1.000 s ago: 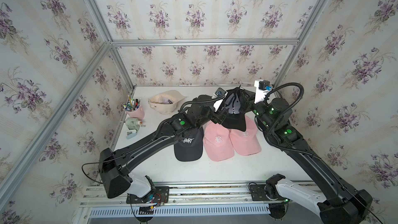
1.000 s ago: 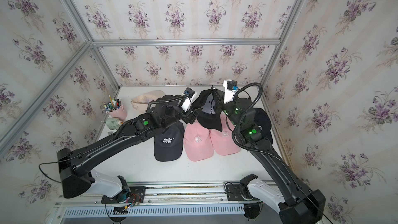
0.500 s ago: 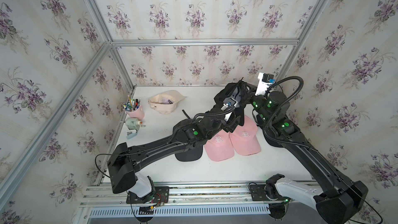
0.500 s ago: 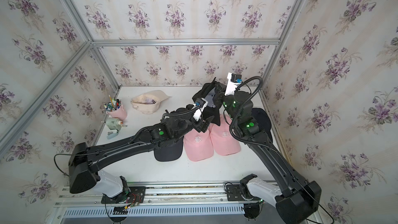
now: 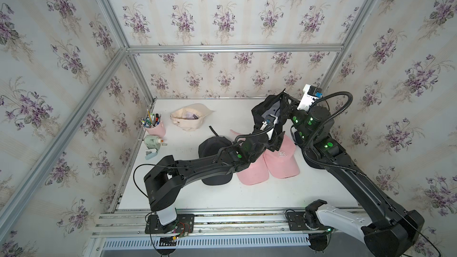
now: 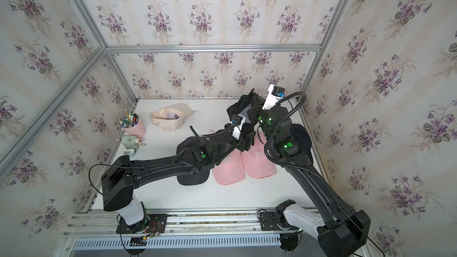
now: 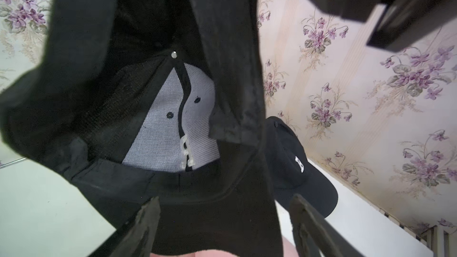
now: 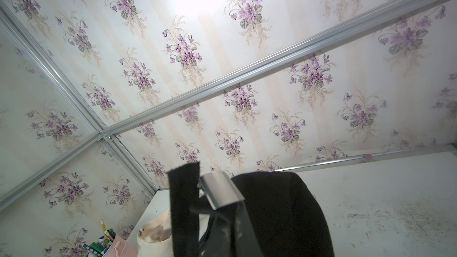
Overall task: Open the adjustable buckle of the baseball cap
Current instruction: Place the baseball cap at the center of the board.
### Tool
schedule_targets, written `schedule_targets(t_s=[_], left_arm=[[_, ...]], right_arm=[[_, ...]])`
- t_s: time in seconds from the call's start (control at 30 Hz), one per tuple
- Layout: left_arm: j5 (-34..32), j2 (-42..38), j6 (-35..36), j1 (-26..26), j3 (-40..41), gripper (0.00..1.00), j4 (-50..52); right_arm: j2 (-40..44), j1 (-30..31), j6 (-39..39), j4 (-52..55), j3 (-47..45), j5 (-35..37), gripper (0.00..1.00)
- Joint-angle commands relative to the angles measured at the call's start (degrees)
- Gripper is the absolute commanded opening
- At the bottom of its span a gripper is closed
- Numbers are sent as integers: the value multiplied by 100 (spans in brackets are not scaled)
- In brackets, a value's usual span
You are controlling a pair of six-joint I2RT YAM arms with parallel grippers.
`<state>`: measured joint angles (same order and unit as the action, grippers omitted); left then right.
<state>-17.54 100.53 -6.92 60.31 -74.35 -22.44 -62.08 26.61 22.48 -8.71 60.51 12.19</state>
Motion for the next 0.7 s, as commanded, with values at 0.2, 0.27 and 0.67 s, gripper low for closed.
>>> schedule_targets(t_s=[0.2, 0.27, 0.67], left_arm=[[-526, 630, 172, 42, -477, 76, -623], [-622, 660, 229, 42, -437, 69, -650], [-386, 549, 757, 43, -221, 24, -807]], right_arm=[[166, 54, 313, -197, -128, 418, 0], [208, 55, 311, -184, -146, 459, 0], [162, 64, 327, -175, -180, 315, 0]])
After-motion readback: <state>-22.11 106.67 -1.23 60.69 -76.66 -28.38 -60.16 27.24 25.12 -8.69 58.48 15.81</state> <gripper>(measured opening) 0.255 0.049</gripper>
